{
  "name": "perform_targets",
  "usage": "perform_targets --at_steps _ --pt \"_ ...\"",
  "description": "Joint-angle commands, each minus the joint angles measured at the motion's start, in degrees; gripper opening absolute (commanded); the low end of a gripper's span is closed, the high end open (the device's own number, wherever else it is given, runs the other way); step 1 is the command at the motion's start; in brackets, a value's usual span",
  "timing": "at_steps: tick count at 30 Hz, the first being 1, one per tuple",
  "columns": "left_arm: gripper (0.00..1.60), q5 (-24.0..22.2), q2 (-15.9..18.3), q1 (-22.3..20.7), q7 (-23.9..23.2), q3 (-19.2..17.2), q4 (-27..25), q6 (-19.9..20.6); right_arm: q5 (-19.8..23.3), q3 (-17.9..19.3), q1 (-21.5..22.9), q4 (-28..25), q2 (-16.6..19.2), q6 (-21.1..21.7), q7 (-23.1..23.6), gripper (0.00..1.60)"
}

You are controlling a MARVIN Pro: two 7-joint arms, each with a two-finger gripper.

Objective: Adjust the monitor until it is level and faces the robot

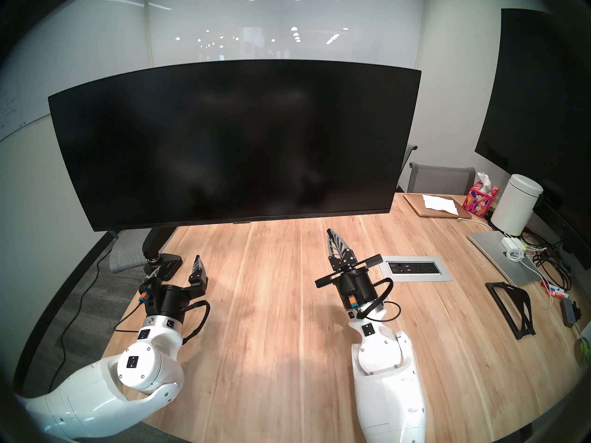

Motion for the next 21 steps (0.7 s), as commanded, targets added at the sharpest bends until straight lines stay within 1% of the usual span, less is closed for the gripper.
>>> perform_targets --at_steps 1,6,10,14,21 --pt "1.60 2.58 4.32 2.97 0.59 -2.32 2.18 -3.53 0.21 -0.11 0.52 -0.87 0.03 -0.27 -0.15 0.13" --pt "1.60 2.39 5.75 4.99 1.13 -3.33 4.07 -6.40 0.23 -0.11 0.52 -0.89 0.03 -0.27 -0.15 0.13" --pt "1.60 2.78 6.18 5.82 1.33 -3.50 5.17 -8.09 0.24 -0.11 0.51 -0.90 0.02 -0.27 -0.14 0.13" --pt "1.60 3.61 6.43 6.21 2.48 -4.32 5.67 -9.82 0.24 -0.11 0.51 -0.90 0.02 -0.27 -0.13 0.13" --pt "1.60 1.76 8.08 5.64 3.02 -6.62 5.60 -10.47 0.23 -0.11 0.52 -0.89 0.02 -0.27 -0.15 0.13"
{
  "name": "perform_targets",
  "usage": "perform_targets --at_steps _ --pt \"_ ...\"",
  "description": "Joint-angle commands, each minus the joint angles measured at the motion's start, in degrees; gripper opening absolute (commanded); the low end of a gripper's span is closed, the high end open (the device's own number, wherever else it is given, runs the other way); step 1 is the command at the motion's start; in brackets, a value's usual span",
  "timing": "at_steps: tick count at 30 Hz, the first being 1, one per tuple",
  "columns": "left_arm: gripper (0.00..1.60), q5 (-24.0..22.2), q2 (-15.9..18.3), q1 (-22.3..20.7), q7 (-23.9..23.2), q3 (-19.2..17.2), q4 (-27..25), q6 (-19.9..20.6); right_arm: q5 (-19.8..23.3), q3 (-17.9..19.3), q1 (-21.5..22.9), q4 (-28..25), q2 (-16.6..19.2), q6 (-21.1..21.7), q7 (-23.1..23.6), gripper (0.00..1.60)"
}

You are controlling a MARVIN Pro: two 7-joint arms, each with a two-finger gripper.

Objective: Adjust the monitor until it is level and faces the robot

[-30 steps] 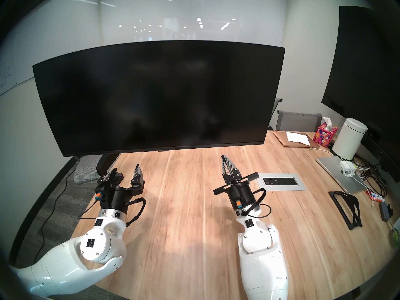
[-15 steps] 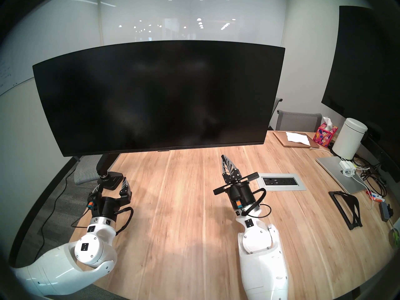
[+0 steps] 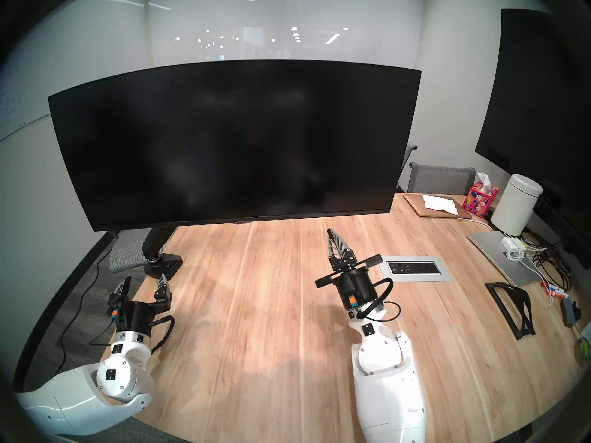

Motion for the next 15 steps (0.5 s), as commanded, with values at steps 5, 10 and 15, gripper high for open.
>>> perform_targets --at_steps 5,10,15 --pt "1.60 -2.15 2.39 -0.93 -0.43 -2.91 -0.02 -1.52 0.24 -0.11 0.51 -0.90 0.03 -0.27 -0.13 0.13" --pt "1.60 -3.42 2.42 -1.70 -1.15 -2.87 1.41 -1.44 0.24 -0.11 0.51 -0.91 0.03 -0.27 -0.13 0.13" --pt "1.60 -4.23 2.41 -2.26 -1.86 -2.88 2.56 -1.47 0.25 -0.11 0.51 -0.91 0.03 -0.27 -0.12 0.13"
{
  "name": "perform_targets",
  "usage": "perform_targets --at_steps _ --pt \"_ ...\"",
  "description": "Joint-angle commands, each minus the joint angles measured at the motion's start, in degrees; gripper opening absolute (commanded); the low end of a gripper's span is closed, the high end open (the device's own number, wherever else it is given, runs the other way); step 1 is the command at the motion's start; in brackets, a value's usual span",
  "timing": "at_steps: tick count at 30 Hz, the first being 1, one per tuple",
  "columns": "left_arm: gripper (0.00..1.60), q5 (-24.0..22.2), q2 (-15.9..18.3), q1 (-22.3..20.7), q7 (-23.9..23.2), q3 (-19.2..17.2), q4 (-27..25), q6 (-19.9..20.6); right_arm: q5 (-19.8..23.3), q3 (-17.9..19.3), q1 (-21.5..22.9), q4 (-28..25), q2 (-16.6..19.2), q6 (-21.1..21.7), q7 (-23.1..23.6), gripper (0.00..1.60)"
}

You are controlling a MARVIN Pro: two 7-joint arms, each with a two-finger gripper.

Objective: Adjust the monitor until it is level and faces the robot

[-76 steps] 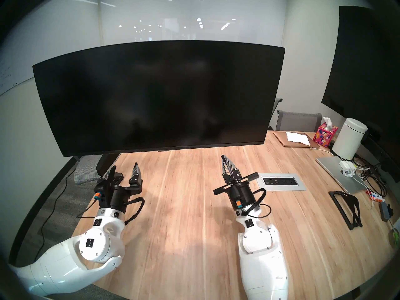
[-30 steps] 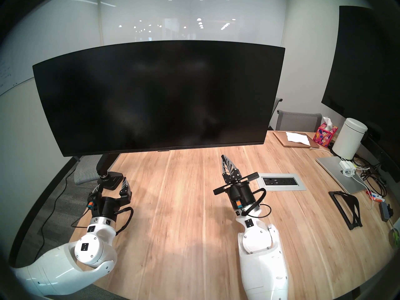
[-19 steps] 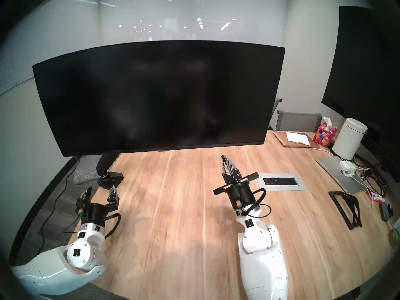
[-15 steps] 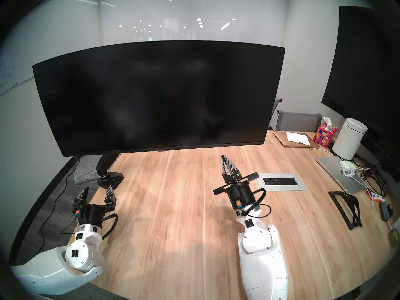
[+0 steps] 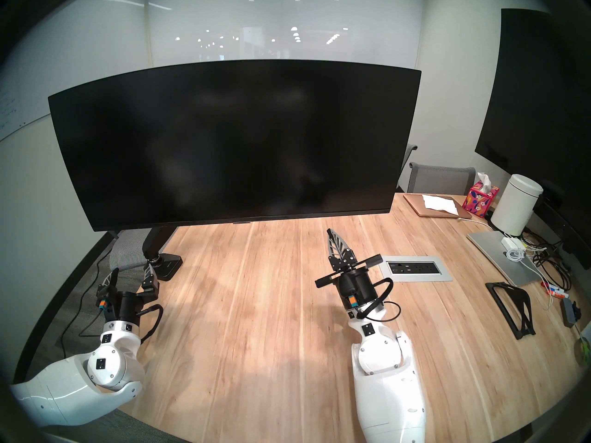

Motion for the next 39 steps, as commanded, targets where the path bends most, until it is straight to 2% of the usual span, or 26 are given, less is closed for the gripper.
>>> perform_targets --at_steps 1,12,28,39 --pt "1.60 -0.55 0.52 -1.26 -0.91 -0.69 0.82 -0.28 0.25 -0.11 0.51 -0.91 0.03 -0.26 -0.12 0.13" --pt "1.60 -1.51 0.40 -3.39 -2.44 -0.75 3.55 0.15 0.24 -0.11 0.51 -0.91 0.03 -0.27 -0.13 0.13" --pt "1.60 -2.85 -0.10 -4.82 -3.61 -0.50 4.91 0.56 0.25 -0.10 0.51 -0.91 0.02 -0.27 -0.12 0.13" --pt "1.60 -3.74 -0.79 -7.91 -5.51 -0.38 7.58 1.59 0.24 -0.11 0.51 -0.90 0.03 -0.27 -0.13 0.13"
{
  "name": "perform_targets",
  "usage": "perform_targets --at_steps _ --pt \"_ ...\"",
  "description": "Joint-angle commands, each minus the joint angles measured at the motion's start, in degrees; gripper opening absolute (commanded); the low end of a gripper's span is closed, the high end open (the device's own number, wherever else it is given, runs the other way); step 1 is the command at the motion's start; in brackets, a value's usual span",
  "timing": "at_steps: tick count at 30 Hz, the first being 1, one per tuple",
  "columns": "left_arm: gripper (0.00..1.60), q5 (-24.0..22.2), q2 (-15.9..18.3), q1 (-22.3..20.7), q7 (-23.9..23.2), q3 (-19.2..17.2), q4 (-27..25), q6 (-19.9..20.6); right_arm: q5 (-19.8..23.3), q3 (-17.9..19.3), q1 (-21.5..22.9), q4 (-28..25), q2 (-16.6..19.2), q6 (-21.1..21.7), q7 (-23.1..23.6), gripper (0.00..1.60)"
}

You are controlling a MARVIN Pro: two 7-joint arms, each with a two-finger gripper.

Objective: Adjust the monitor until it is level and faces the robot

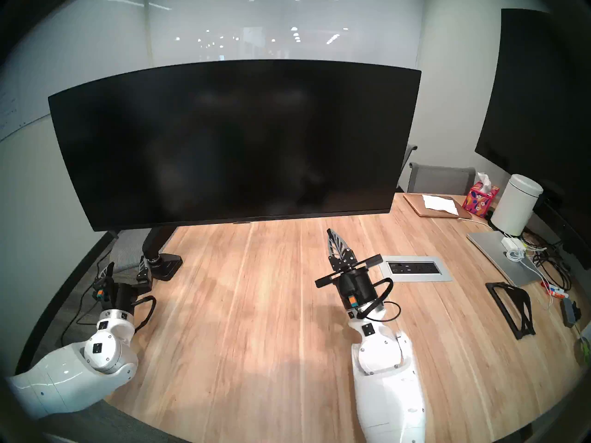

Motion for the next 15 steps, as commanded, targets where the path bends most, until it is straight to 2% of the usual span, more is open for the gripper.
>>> perform_targets --at_steps 1,15 --pt "1.60 0.48 -0.17 -2.59 -0.70 -0.58 0.20 0.44 0.23 -0.11 0.51 -0.90 0.03 -0.26 -0.13 0.13" --pt "1.60 1.52 -0.74 -4.41 -1.77 -0.62 1.64 1.47 0.24 -0.11 0.51 -0.91 0.03 -0.26 -0.12 0.13"
